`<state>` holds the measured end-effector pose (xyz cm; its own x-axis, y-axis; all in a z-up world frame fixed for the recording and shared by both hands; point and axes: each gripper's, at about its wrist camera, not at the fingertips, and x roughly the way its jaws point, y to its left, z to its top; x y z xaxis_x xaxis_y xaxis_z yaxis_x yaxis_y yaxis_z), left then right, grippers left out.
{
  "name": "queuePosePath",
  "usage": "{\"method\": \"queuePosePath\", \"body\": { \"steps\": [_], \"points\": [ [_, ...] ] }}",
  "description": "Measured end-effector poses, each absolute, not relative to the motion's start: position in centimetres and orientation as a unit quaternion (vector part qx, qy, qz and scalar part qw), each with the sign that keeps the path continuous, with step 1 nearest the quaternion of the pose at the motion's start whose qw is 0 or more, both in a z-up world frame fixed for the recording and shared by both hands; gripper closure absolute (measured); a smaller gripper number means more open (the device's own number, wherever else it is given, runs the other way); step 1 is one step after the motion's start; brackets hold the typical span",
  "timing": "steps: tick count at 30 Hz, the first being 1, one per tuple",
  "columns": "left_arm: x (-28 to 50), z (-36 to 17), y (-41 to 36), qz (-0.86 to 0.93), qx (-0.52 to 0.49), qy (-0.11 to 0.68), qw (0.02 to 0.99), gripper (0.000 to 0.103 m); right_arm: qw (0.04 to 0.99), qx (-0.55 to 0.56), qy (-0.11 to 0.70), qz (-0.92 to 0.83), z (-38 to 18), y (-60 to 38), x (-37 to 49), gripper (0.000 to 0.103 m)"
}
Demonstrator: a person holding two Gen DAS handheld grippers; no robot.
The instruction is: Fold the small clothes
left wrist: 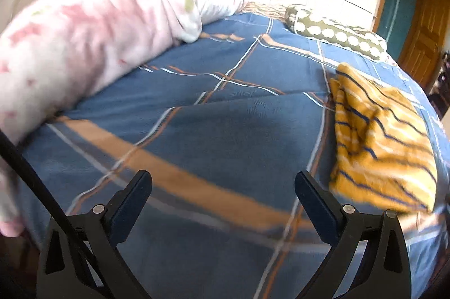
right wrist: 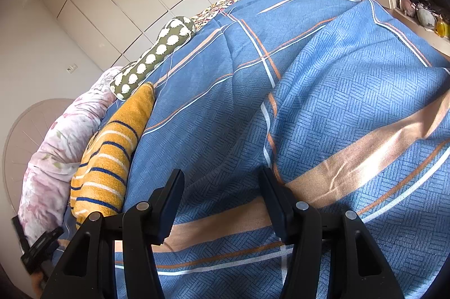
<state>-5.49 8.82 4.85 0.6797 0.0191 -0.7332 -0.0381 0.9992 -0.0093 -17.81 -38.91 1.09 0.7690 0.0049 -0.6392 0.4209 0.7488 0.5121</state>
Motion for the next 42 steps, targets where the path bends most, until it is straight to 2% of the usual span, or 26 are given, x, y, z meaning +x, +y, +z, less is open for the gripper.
{"method": "queuePosePath", "body": {
  "steps": [6,11,17,19,20,26,34,42],
  "points": [
    [-12.5,8.8,8.5,-0.012,-0.018,0.359,0.933,0.002,0.88,0.304,0.34,-0.134,1.4,-38.2,-17.0,0.044],
    [-17.6,13.9,8.6,0.014,-0.008,0.276,0.961,0.001,0.874,0.207,0.393,-0.198,3.2,-35.1,-16.0,0.043],
    [-23.2,18.9,8.3,0.079,0.011,0.146,0.986,0.0,0.919,0.168,0.315,-0.168,9.8,-28.1,-21.2,0.042],
    [-24.4,19.6,7.4,0.092,0.02,0.147,0.985,0.0,0.931,0.157,0.281,-0.172,11.9,-26.0,-23.4,0.031],
    [-24.8,19.7,7.0,0.076,0.02,0.148,0.986,0.0,0.934,0.157,0.271,-0.171,12.4,-25.4,-24.1,0.03],
    [-25.8,19.0,4.7,0.028,0.032,0.174,0.984,0.0,0.931,0.156,0.28,-0.172,13.3,-23.4,-25.8,0.029],
    [-24.4,16.2,2.4,-0.011,0.067,0.252,0.965,0.0,0.918,0.16,0.312,-0.186,11.8,-23.1,-26.4,0.029],
    [-24.1,15.0,2.1,-0.041,0.057,0.282,0.957,0.0,0.924,0.1,0.323,-0.178,11.7,-20.3,-25.8,0.029]
  ]
}}
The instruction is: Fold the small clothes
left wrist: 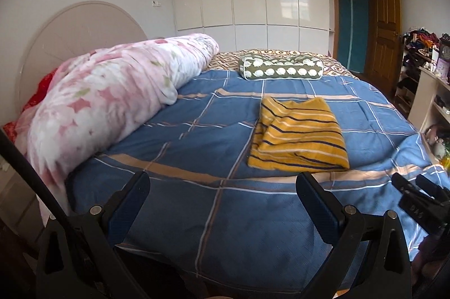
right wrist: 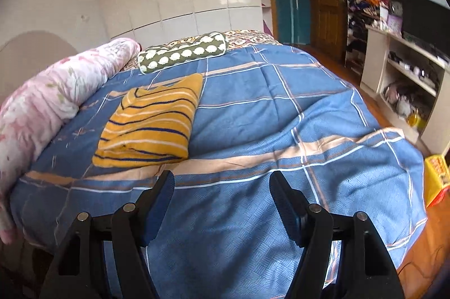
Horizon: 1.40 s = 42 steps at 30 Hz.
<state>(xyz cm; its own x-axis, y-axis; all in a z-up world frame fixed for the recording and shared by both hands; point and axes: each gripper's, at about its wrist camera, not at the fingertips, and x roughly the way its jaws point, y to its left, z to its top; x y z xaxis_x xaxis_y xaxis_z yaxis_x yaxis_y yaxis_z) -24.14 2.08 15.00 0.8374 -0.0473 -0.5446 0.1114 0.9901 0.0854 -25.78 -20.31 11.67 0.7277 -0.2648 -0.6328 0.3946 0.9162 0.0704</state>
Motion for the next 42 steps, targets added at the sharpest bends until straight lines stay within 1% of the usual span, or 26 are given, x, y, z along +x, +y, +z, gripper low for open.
{"method": "queuePosePath", "body": {
  "steps": [19,29,36,42],
  "points": [
    [-23.0,13.2,1.8,-0.057,0.048,0.323,0.943,0.0,0.923,0.074,0.336,-0.171,10.9,-19.0,-25.3,0.029],
    [-21.6,10.1,2.1,-0.053,0.053,0.359,0.93,0.0,0.921,0.06,0.349,-0.162,9.4,-18.1,-24.9,0.029],
    [-18.0,7.0,2.4,-0.043,0.06,0.388,0.919,0.0,0.92,0.04,0.363,-0.141,7.8,-17.5,-23.3,0.029],
    [-14.4,5.9,1.8,-0.048,0.078,0.401,0.912,0.0,0.917,0.043,0.377,-0.123,6.5,-17.7,-20.8,0.029]
  ]
}}
